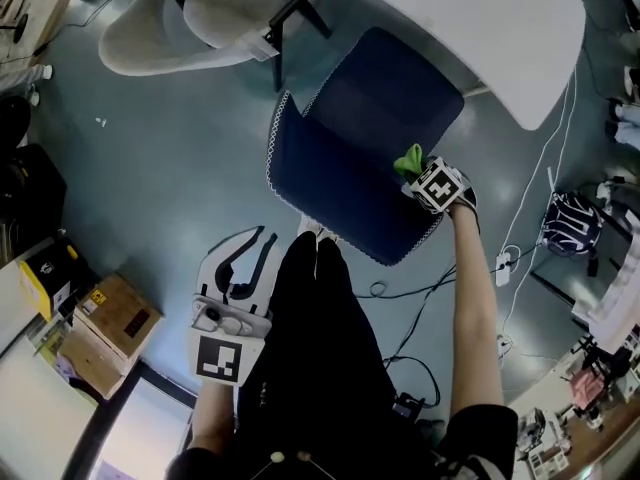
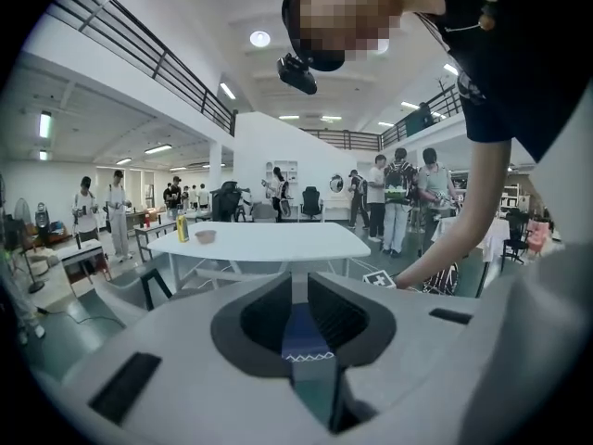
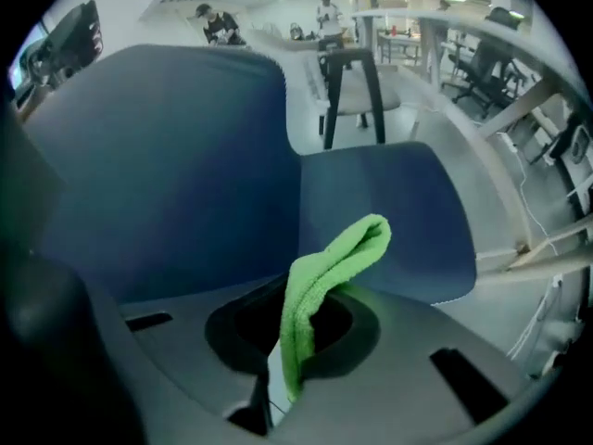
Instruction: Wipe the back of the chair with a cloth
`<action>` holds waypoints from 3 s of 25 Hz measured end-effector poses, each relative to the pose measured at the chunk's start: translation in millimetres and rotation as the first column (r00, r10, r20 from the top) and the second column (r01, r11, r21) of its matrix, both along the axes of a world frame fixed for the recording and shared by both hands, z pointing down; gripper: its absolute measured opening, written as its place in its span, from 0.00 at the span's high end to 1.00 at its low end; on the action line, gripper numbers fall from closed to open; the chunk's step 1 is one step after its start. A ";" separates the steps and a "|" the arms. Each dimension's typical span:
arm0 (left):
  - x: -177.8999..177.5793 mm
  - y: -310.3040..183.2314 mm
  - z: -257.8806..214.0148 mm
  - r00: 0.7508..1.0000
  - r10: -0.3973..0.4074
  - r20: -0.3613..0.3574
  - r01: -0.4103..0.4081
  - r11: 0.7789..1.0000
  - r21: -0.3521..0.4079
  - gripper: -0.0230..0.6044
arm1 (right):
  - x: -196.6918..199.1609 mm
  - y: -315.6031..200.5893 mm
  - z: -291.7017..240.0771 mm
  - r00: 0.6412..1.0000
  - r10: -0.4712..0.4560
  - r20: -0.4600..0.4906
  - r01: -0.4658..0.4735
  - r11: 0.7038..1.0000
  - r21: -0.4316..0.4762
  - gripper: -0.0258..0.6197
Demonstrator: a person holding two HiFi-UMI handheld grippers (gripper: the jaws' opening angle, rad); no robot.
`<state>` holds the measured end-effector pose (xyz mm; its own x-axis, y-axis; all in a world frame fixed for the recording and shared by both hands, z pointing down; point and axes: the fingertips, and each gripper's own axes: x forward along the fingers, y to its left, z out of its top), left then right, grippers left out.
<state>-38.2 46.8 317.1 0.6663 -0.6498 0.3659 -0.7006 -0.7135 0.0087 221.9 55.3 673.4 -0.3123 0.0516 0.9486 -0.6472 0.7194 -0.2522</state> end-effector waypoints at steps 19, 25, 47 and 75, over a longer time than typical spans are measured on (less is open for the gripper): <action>-24.6 0.2 25.6 0.996 -0.083 0.012 0.083 0.996 -0.021 0.90 | -5.3 68.7 68.8 0.969 -0.240 0.056 0.241 0.870 -0.429 0.93; -20.7 -0.3 26.0 0.998 -0.067 0.009 0.067 0.997 -0.024 0.90 | -12.1 67.7 38.8 0.973 -0.214 0.091 0.232 0.870 -0.435 0.93; -24.5 3.9 28.2 0.998 -0.058 0.003 0.058 0.998 -0.035 0.90 | -109.6 66.5 -167.9 0.783 0.084 0.616 0.049 0.979 -0.196 0.93; -23.9 4.7 29.5 0.998 -0.062 -0.013 0.062 0.998 -0.030 0.90 | -233.3 -0.6 -249.0 0.694 -0.148 0.705 0.054 0.987 0.153 0.93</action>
<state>-62.1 51.6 346.6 0.6304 -0.6791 0.3760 -0.7431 -0.6681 0.0391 -11.3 54.7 424.4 -0.8951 0.0326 0.4446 -0.2287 0.8224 -0.5208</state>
